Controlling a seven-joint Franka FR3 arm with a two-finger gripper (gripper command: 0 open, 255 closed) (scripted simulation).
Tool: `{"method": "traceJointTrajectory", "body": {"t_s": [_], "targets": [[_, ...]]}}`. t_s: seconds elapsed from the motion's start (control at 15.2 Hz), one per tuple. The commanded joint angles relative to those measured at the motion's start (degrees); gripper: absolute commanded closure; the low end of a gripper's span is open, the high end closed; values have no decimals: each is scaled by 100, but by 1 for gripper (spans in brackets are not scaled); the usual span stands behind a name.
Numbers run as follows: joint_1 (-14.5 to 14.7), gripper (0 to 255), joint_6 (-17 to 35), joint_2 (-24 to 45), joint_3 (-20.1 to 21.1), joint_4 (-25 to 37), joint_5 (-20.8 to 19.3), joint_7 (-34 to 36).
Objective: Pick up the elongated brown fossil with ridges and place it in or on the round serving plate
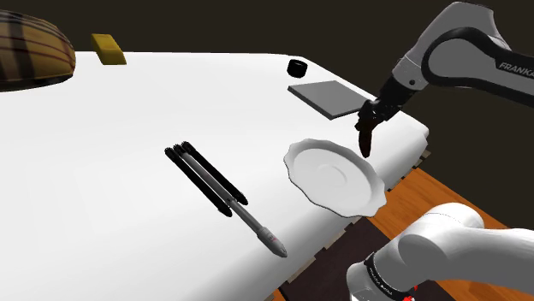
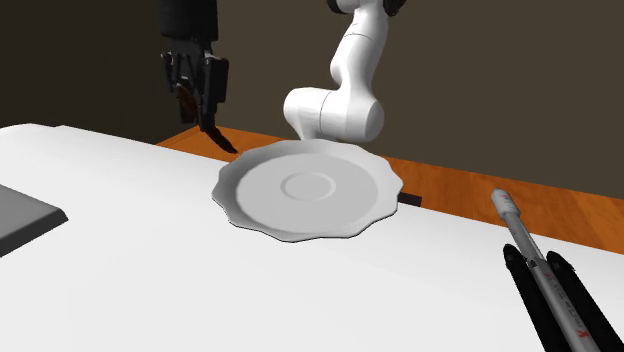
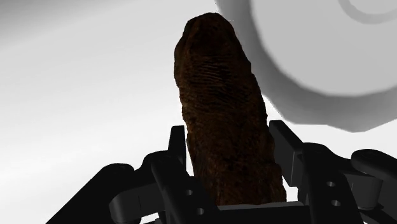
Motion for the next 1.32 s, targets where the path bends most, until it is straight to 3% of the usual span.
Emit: {"method": "traceJointTrajectory", "body": {"t_s": [0.0,0.66,1.25], "targets": [[87,255,-114,-190,278,-91,155,276],[665,255,-538,-771,1735,-236,1117,1706],[727,255,63,-941,1811,-1009,1196,1714]]}}
